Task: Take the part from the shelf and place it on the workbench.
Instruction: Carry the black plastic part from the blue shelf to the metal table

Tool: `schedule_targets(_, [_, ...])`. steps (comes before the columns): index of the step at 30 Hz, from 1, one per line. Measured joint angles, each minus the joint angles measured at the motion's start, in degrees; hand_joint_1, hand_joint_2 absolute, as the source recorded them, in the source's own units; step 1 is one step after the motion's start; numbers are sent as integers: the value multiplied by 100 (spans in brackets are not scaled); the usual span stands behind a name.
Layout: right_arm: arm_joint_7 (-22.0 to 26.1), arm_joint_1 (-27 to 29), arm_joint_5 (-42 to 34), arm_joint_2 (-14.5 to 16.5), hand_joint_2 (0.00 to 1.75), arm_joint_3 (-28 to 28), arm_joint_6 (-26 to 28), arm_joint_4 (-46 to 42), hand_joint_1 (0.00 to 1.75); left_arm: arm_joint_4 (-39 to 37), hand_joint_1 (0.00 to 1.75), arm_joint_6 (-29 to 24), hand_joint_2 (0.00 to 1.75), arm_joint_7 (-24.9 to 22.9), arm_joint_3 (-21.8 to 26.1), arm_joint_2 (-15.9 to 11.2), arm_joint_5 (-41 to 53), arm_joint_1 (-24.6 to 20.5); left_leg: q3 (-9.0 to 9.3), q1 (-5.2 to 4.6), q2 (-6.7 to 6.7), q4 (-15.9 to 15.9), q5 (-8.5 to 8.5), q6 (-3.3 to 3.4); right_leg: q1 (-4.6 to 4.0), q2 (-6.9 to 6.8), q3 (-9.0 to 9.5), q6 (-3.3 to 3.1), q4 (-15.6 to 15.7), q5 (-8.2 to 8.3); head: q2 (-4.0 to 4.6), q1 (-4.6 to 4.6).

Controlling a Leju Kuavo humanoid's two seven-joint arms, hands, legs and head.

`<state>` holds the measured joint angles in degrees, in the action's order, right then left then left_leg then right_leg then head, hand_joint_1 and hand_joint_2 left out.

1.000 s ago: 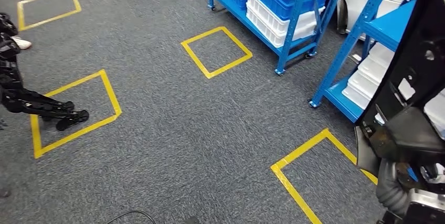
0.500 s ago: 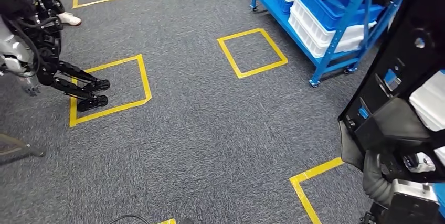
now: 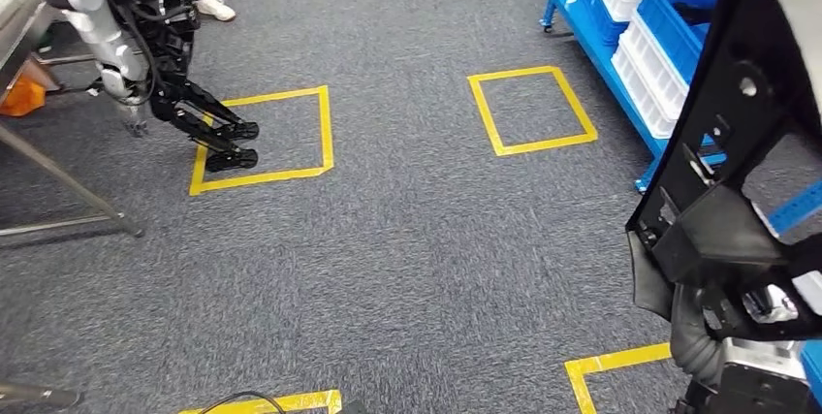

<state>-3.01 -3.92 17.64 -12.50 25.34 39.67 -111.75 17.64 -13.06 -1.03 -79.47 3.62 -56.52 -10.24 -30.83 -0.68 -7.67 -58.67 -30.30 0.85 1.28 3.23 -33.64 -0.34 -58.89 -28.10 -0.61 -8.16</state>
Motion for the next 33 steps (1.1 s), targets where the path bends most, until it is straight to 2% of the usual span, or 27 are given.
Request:
schedule_targets(1, [1,-6,1,-1,175,1,-1,0,175,-1,175,-2,175,-2,0,0,0,0,-41,-20,128,-128,-82,-38,14,-88,36,-28,32,-5,0,-20])
schedule_targets(3, [0,-5,2,-2,175,3,-1,0,175,-2,175,-11,175,4,0,-11,3,-9,-276,-48,487,-702,-372,-113,17,-277,99,-79,66,-30,0,-58])
schedule_targets(4, [-4,1,4,-3,175,5,0,0,175,-3,175,-16,175,11,0,-22,7,-23,-444,-47,590,-1071,-523,-139,14,-376,119,-96,66,-49,0,-78])
schedule_targets(5, [-8,8,11,-4,175,7,0,0,175,-4,175,-22,175,18,0,-32,13,-38,-569,-46,630,-1361,-608,-155,11,-470,138,-103,64,-68,1,-80])
schedule_targets(6, [-13,16,21,-5,175,10,0,0,175,-4,175,-29,175,17,0,-36,22,-47,-609,-46,647,-1481,-595,-162,9,-559,161,-102,63,-88,1,-81])
schedule_targets(7, [-20,22,36,-5,175,13,0,0,175,-4,175,-37,175,12,0,-38,34,-44,-543,-45,665,-1377,-473,-161,10,-639,188,-96,62,-108,0,-82])
schedule_targets(8, [-30,28,55,-5,175,14,0,0,175,-3,175,-45,175,5,0,-38,45,-30,-382,-43,714,-1063,-261,-152,10,-709,223,-86,61,-131,0,-82])
schedule_targets(10, [-55,48,92,-5,175,14,0,-1,175,-2,175,-61,175,-2,0,-37,62,33,-50,-64,961,-353,71,-117,-5,-820,284,-54,66,-168,0,-75])
schedule_targets(11, [-66,64,113,-6,175,14,1,-2,175,-2,175,-71,175,1,0,-36,65,60,36,-82,1078,-121,138,-81,-21,-868,293,-33,67,-175,0,-74])
schedule_targets(12, [-75,84,131,-7,175,14,2,-4,175,-1,175,-81,175,3,0,-34,68,80,55,-102,1145,-19,118,-38,-39,-919,286,-12,67,-175,0,-69])
schedule_targets(14, [-96,123,180,-9,175,13,4,-15,175,1,175,-109,175,19,0,-28,70,87,39,-109,1068,73,86,46,-68,-1050,269,32,62,-177,0,-70])
schedule_targets(15, [-111,139,208,-15,175,11,5,-26,175,2,175,-129,175,44,0,-17,72,90,43,-95,1001,109,85,77,-64,-1038,267,59,34,-214,0,-66])
schedule_targets(17, [-138,191,289,-27,175,-3,10,-67,175,5,175,-183,175,116,0,9,82,95,61,-57,869,160,112,131,-50,-778,143,107,-282,-425,0,-40])
schedule_targets(18, [-146,241,337,-35,175,-20,13,-87,175,7,175,-206,175,154,0,22,96,98,68,-44,807,167,122,152,-38,-584,-15,120,-615,-594,0,-20])
schedule_targets(19, [-149,307,383,-37,175,-43,16,-108,175,7,175,-221,175,184,0,31,112,99,68,-42,736,165,124,166,-38,-454,-222,123,-1013,-757,0,-1])
schedule_targets(20, [-151,382,417,-39,175,-71,16,-123,175,7,175,-227,175,210,0,42,136,102,69,-44,660,159,124,176,-39,-391,-422,123,-1376,-863,0,9])
schedule_targets(21, [-150,451,431,-40,175,-100,17,-136,175,7,175,-225,175,231,0,50,156,103,71,-48,579,149,120,180,-42,-365,-555,119,-1577,-860,0,13])
schedule_targets(22, [-144,506,428,-41,175,-127,17,-149,175,7,175,-220,175,246,0,57,171,102,75,-52,494,134,113,182,-46,-346,-593,106,-1561,-740,0,14])
schedule_targets(23, [-133,541,418,-42,175,-151,17,-163,175,7,175,-213,175,254,0,63,185,100,83,-53,410,117,101,181,-49,-312,-529,84,-1321,-517,0,15])
schedule_targets(25, [-102,568,405,-42,175,-191,16,-192,175,7,175,-203,175,247,0,76,193,91,88,-56,268,75,60,161,-48,-104,-266,39,-573,-76,0,18])
schedule_targets(26, [-90,581,414,-42,175,-207,16,-212,175,6,175,-201,175,230,0,85,196,82,73,-52,200,49,43,145,-40,5,-156,31,-284,31,0,18])
schedule_targets(27, [-91,603,428,-42,175,-221,16,-231,175,6,175,-200,175,212,0,90,198,73,51,-41,140,34,34,123,-39,79,-97,29,-133,55,0,14])
schedule_targets(28, [-104,626,446,-42,175,-233,17,-247,175,4,175,-200,175,197,0,95,200,66,28,-28,78,30,33,95,-40,96,-72,27,-94,25,0,12])
schedule_targets(29, [-124,647,463,-43,175,-244,17,-264,175,3,175,-199,175,190,0,94,203,60,16,-18,9,32,34,66,-33,39,-49,15,-54,18,0,7])
schedule_targets(30, [-144,658,475,-44,175,-252,16,-275,175,3,175,-197,175,188,0,97,206,60,23,-22,7,24,18,34,-22,-28,-26,-5,-33,17,0,5])
schedule_targets(31, [-154,663,483,-45,175,-256,16,-287,175,1,175,-194,175,181,0,99,209,59,14,-40,90,-39,-31,-8,-5,-97,8,-30,-2,13,1,-10])
schedule_targets(33, [-153,683,493,-47,175,-261,17,-322,175,-8,175,-190,175,167,0,97,219,45,-153,-70,401,-494,-281,-98,20,-265,76,-77,43,-5,1,-53])
